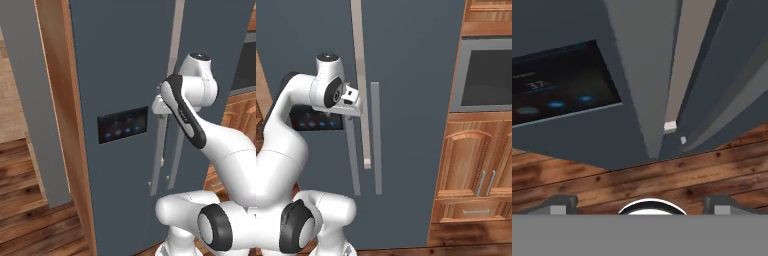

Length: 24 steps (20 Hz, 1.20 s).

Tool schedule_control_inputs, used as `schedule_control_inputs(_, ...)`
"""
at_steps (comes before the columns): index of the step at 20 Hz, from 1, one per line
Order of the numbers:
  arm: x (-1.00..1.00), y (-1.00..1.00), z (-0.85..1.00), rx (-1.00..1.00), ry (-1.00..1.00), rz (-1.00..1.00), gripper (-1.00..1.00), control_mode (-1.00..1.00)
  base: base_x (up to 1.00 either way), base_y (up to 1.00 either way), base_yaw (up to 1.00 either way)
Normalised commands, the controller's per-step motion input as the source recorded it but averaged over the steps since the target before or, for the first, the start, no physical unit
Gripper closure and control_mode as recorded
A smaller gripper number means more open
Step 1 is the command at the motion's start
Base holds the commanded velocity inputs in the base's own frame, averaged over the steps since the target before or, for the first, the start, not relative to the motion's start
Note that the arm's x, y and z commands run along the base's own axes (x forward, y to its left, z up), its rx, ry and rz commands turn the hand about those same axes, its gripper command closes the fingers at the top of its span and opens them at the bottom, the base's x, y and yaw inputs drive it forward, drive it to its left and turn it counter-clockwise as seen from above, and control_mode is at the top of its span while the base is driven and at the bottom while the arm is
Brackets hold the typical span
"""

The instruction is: Open the fridge, remove the orange, lemon, and steak, and place them on any counter.

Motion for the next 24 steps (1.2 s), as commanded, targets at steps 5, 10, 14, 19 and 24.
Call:
schedule_control_inputs(5,0.00,0.00,0.00,0.00,0.00,0.00,-1.00,1.00,-0.36,0.26,-0.11)
schedule_control_inputs(10,0.00,-0.29,0.00,0.00,-0.03,-0.10,-1.00,-1.00,-0.01,0.00,-0.03)
schedule_control_inputs(14,0.00,-0.94,0.00,0.00,-0.09,-0.07,-1.00,-1.00,0.00,0.00,0.00)
schedule_control_inputs(19,0.00,-0.87,-0.02,0.00,-0.16,0.00,-1.00,-1.00,0.00,0.00,0.00)
schedule_control_inputs(24,0.02,-0.69,-0.18,0.02,-0.16,0.06,-1.00,-1.00,0.00,0.00,0.00)
